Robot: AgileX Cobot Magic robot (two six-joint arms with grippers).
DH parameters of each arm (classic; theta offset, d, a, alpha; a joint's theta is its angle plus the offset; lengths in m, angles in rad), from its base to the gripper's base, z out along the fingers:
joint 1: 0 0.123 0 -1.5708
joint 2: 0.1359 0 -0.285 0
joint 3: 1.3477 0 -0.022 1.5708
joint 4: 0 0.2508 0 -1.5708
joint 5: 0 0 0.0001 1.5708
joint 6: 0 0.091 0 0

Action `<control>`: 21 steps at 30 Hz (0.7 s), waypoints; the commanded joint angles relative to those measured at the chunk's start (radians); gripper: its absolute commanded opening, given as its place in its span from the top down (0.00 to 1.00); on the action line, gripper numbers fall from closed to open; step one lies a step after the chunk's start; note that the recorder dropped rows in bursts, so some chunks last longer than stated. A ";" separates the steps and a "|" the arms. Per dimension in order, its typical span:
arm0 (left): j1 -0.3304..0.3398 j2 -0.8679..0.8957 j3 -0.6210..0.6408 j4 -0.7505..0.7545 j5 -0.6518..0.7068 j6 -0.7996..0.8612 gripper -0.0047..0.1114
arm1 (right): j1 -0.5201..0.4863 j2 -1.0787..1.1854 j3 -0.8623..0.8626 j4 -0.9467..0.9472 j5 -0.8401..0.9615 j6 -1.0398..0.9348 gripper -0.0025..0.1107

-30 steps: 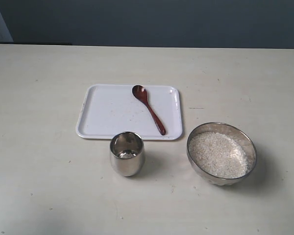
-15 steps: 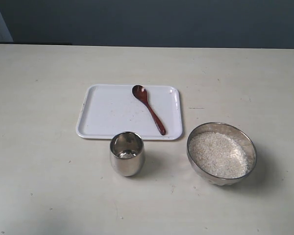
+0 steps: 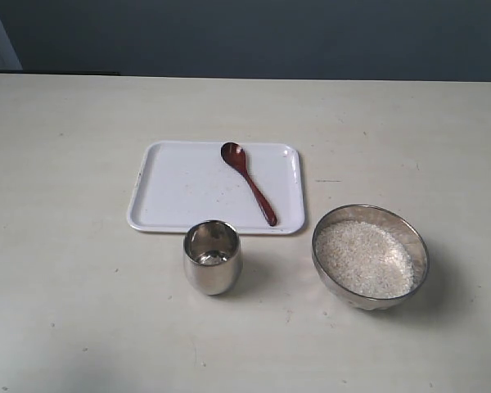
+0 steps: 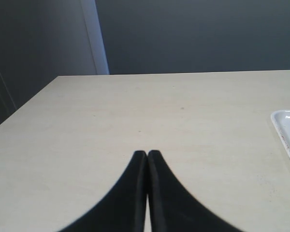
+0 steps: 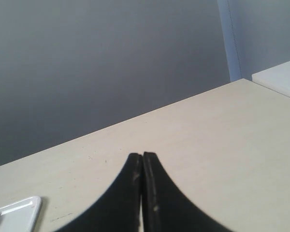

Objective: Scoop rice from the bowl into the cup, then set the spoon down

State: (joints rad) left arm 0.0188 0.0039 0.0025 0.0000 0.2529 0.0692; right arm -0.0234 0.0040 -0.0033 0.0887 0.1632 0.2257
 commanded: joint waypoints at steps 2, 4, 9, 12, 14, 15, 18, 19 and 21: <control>0.000 -0.004 -0.003 0.000 -0.013 -0.004 0.96 | -0.006 -0.004 0.003 0.003 0.002 -0.009 0.98; 0.000 -0.004 -0.003 0.000 -0.013 -0.004 0.96 | -0.006 -0.004 0.003 0.003 0.002 -0.009 0.98; 0.000 -0.004 -0.003 0.000 -0.013 -0.004 0.96 | -0.006 -0.004 0.003 0.003 0.011 -0.009 0.98; 0.000 -0.004 -0.003 0.000 -0.013 -0.004 0.96 | -0.006 -0.004 0.003 0.003 0.011 -0.009 0.98; 0.000 -0.004 -0.003 0.000 -0.013 -0.004 0.96 | -0.006 -0.004 0.003 0.003 0.011 -0.009 0.98; 0.000 -0.004 -0.003 0.000 -0.013 -0.004 0.96 | -0.006 -0.004 0.003 0.003 0.011 -0.009 0.98; 0.000 -0.004 -0.003 0.000 -0.013 -0.004 0.96 | -0.006 -0.004 0.003 0.003 0.011 -0.009 0.98; 0.000 -0.004 -0.003 0.000 -0.013 -0.004 0.96 | -0.006 -0.004 0.003 0.003 0.011 -0.009 0.98; 0.000 -0.004 -0.003 0.000 -0.013 -0.004 0.96 | -0.006 -0.004 0.003 0.003 0.011 -0.009 0.98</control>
State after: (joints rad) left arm 0.0188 0.0039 0.0025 0.0000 0.2529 0.0692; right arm -0.0234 0.0040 -0.0033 0.0904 0.1752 0.2243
